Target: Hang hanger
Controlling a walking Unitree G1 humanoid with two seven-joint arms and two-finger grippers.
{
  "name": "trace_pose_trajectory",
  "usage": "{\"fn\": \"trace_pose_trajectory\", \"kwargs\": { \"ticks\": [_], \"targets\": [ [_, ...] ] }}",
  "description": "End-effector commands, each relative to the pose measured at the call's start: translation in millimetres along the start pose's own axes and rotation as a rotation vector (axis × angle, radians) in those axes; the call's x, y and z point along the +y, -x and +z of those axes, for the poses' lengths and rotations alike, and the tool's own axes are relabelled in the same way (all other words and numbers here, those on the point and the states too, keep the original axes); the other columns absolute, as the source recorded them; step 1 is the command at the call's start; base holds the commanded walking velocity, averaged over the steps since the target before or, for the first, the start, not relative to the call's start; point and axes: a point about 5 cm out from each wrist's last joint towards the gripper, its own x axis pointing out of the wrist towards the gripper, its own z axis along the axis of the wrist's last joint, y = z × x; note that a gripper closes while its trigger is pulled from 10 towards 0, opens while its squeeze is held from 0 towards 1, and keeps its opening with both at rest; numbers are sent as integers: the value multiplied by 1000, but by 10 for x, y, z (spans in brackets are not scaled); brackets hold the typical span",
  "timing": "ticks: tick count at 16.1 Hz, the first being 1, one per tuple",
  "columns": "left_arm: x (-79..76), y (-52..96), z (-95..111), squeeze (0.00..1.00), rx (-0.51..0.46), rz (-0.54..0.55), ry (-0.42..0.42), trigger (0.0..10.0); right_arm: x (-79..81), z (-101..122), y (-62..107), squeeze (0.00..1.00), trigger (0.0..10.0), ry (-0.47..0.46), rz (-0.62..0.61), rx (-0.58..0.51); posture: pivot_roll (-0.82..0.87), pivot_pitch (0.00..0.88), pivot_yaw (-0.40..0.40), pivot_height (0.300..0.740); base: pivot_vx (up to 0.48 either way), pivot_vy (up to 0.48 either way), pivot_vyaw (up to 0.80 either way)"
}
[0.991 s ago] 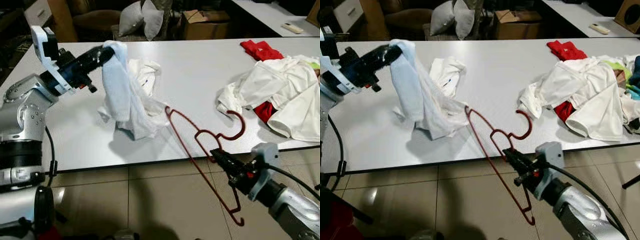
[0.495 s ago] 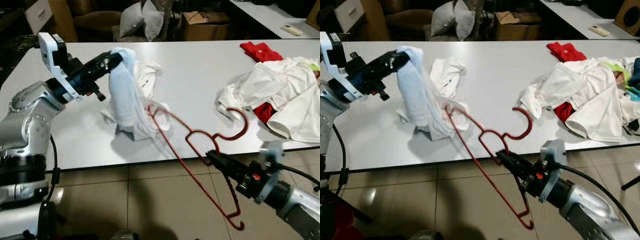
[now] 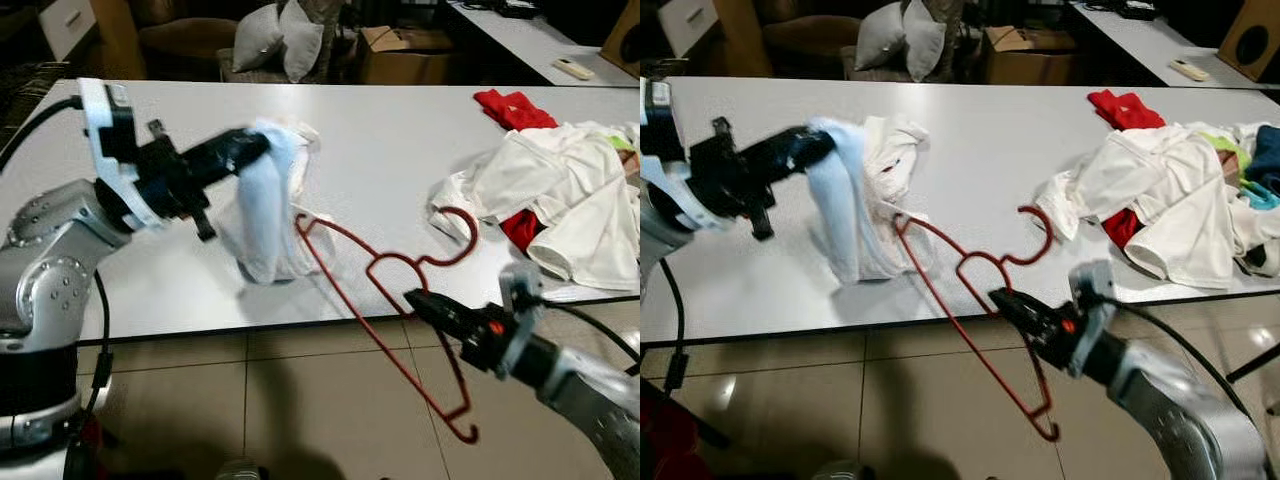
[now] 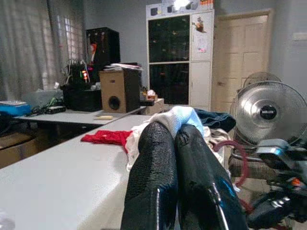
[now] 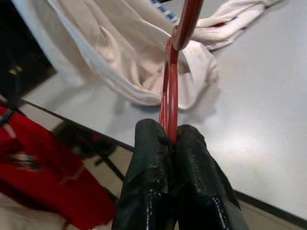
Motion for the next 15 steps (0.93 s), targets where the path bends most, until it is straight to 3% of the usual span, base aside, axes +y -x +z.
{"fn": "trace_pose_trajectory", "kwargs": {
  "ticks": [1,5,8,11,15],
  "targets": [
    [-79,-63,-20,0,13,-31,-5,0,-7,-3,-41,0,10000,-36,32,13,4,23,-67,740,0,0,0],
    [-137,-93,-33,0,33,-32,-16,0,-60,14,-110,0,10000,-96,32,22,1,28,-72,740,0,0,0],
    [33,-115,-59,0,50,112,-75,0,-15,23,-112,0,10000,-91,74,26,1,29,-76,740,0,0,0],
    [-46,-161,-24,0,23,36,-48,0,-68,-19,-112,0,10000,-117,39,44,-8,30,-63,740,0,0,0],
    [-171,-209,71,0,-31,-76,-23,0,-114,-29,-264,0,10000,-182,48,40,-1,31,-66,740,0,0,0]
  ]
}}
